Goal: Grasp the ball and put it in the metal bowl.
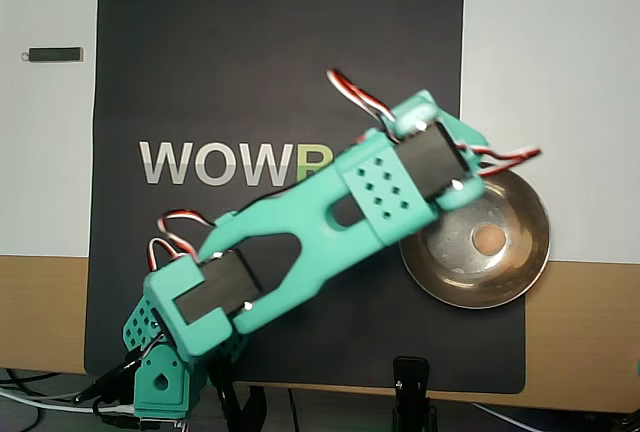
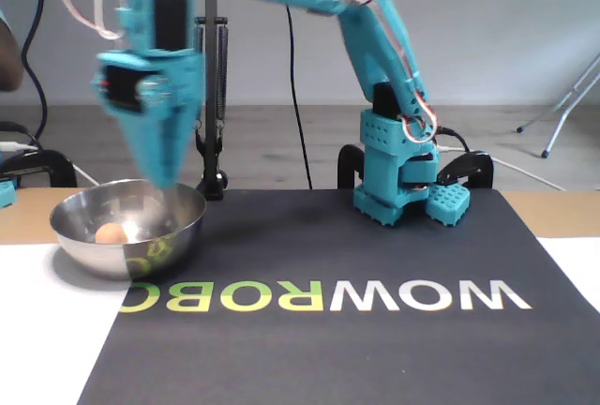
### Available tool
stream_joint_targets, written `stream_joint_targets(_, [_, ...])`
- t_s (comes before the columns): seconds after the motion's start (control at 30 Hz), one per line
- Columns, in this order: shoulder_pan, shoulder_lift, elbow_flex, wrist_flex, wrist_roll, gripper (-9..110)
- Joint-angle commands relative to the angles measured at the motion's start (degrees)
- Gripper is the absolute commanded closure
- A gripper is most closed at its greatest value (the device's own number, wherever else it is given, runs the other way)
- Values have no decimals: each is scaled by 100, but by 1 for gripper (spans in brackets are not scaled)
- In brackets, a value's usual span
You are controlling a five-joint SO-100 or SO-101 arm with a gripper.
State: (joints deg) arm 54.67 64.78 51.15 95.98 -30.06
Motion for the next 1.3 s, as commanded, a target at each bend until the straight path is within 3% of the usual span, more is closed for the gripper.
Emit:
stream_joint_targets(0.0, [-281,694,325,18,35,102])
stream_joint_targets(0.67, [-2962,2417,1819,-9,1802,102])
stream_joint_targets(1.27, [-4781,2540,1934,-9,3691,102])
